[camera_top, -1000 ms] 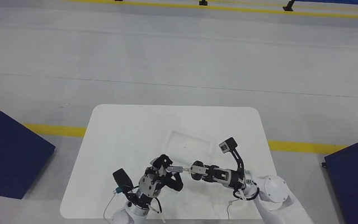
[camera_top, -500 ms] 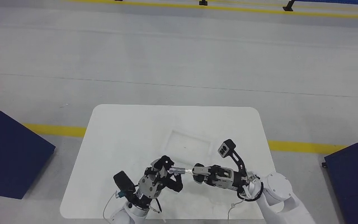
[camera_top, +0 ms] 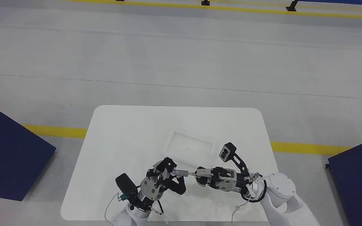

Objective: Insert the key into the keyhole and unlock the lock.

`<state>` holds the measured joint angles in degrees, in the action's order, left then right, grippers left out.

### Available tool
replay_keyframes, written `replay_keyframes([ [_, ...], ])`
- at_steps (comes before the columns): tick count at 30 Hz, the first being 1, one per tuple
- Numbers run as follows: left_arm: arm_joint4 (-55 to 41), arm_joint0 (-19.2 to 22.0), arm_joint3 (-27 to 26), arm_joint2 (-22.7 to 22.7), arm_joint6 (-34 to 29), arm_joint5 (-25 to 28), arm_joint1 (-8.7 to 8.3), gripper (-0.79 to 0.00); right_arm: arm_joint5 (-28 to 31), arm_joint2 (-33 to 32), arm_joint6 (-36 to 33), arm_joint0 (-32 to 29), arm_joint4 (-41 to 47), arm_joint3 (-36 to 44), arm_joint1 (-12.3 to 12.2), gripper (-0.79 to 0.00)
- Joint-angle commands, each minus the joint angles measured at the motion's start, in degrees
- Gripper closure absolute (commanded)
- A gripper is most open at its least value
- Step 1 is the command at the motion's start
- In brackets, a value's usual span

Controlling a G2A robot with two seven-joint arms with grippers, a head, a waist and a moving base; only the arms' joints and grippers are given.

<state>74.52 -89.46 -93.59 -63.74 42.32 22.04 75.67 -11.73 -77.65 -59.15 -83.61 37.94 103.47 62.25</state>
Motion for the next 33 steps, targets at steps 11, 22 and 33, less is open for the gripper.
replay_keyframes([
  [11, 4.26, 0.20, -0.12, -0.44, 0.57, -1.67, -0.38, 0.000, -13.98, 0.92, 1.02, 1.07, 8.17, 0.13, -0.25, 0.000],
  [22, 7.21, 0.23, -0.15, -0.61, 1.34, -2.98, -0.69, 0.000, -25.79, 0.78, 3.70, 1.78, 15.64, -0.17, -0.61, 0.000],
  [33, 8.24, 0.31, -0.13, -0.65, 1.83, -3.78, -0.92, 0.000, -33.99, 1.20, 7.06, 2.78, 22.20, -0.54, -0.74, 0.000],
])
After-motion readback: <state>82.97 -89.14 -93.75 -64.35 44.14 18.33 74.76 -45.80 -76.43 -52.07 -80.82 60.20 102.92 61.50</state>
